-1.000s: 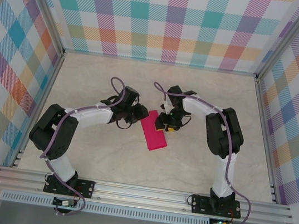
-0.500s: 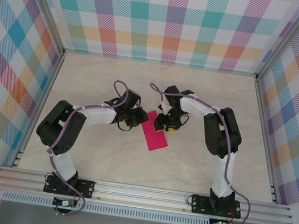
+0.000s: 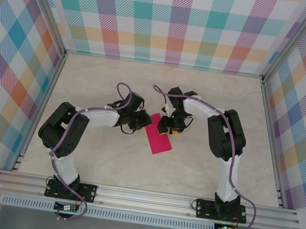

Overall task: Fold a paper plane with a square sheet of paper (pick it up from the middle)
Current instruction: First fold in half a square sheet of paper at the center of the table.

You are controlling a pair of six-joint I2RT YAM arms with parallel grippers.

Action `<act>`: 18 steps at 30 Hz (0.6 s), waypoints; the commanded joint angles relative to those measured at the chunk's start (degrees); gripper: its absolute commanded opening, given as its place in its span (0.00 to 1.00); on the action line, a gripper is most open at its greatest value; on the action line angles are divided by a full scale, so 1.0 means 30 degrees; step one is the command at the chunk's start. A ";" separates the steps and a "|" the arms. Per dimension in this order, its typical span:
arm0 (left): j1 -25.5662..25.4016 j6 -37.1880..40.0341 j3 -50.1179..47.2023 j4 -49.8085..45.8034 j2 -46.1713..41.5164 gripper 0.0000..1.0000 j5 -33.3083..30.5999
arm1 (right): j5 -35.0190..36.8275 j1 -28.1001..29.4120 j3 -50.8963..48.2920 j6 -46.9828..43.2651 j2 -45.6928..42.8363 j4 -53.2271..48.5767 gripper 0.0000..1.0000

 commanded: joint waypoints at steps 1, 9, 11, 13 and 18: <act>0.0037 0.0350 0.0206 -0.0065 0.0081 0.18 -0.0244 | 0.2690 -0.0035 -0.0910 0.0195 0.2339 0.0123 0.58; 0.0044 0.0510 -0.0111 -0.1283 -0.1285 0.18 -0.2670 | 0.2692 -0.0029 -0.0697 0.0974 0.2896 -0.0112 0.58; 0.0044 0.0488 -0.0276 -0.1498 -0.1617 0.18 -0.3181 | 0.2646 -0.0022 -0.0760 0.0977 0.2959 -0.0050 0.58; 0.0044 0.0517 -0.0295 -0.1604 -0.1733 0.18 -0.3310 | 0.2635 -0.0035 -0.0821 0.0863 0.2958 0.0005 0.58; 0.0044 0.0436 -0.0233 -0.1591 -0.1654 0.17 -0.3399 | 0.2811 -0.0011 -0.0965 0.0295 0.2859 -0.0017 0.58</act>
